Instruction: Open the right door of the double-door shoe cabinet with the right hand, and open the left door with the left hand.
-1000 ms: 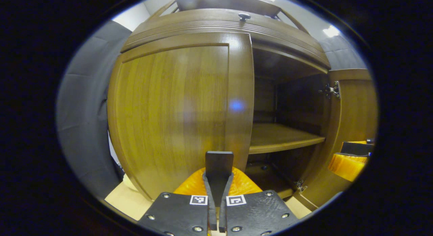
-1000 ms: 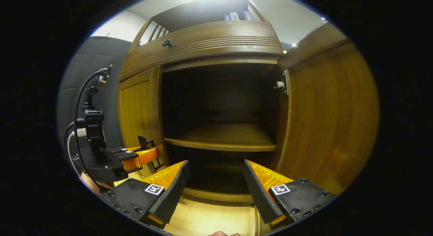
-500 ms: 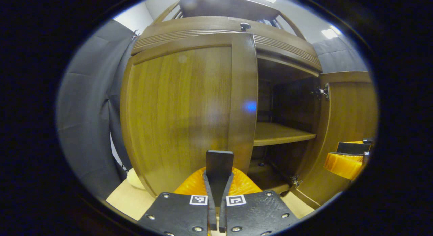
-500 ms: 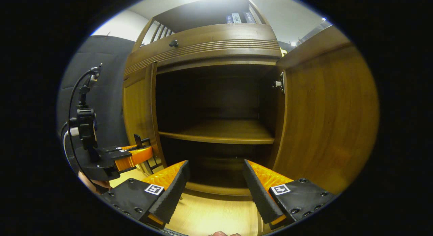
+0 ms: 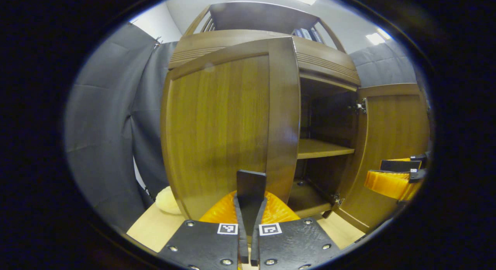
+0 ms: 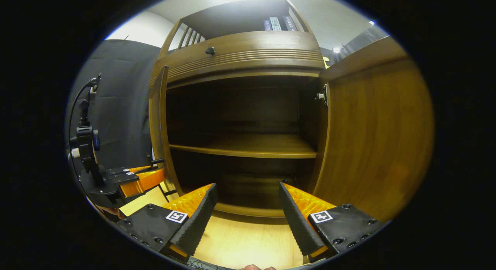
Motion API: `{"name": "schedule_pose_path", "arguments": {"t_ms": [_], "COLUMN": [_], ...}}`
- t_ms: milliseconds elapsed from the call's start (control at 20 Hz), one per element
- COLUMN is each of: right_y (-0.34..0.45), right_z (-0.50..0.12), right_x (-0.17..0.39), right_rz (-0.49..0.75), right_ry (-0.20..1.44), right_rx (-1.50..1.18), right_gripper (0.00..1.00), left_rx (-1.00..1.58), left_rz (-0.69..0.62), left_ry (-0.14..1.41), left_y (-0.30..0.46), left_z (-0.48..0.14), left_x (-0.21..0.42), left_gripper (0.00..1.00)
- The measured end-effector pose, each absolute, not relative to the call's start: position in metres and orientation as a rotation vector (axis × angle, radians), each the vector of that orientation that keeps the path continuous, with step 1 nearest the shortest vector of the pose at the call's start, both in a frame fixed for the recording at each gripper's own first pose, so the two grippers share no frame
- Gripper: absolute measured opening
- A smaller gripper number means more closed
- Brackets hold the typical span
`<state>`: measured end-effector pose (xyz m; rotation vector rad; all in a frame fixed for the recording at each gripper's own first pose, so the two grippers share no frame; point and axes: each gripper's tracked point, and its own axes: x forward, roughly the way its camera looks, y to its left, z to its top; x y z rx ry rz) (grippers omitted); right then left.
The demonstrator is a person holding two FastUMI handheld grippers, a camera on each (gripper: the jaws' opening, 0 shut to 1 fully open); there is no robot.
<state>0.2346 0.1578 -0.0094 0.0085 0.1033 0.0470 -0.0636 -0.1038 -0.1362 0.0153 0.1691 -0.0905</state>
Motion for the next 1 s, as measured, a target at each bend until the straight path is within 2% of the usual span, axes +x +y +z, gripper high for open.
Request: {"name": "schedule_pose_path", "arguments": {"t_ms": [750, 1000], "right_y": [0.159, 0.157], "right_z": [-0.007, -0.014], "right_x": [0.196, 0.188], "right_rz": [0.038, 0.016], "right_ry": [0.058, 0.074], "right_rx": [0.022, 0.061], "right_gripper": [0.99, 0.97], "left_rx": [0.028, 0.027], "left_rz": [-0.042, -0.05], "left_ry": [0.123, 0.116], "left_y": [-0.046, -0.024], "left_z": [-0.13, -0.129], "left_x": [-0.116, -0.13], "left_gripper": [0.06, 0.03]}}
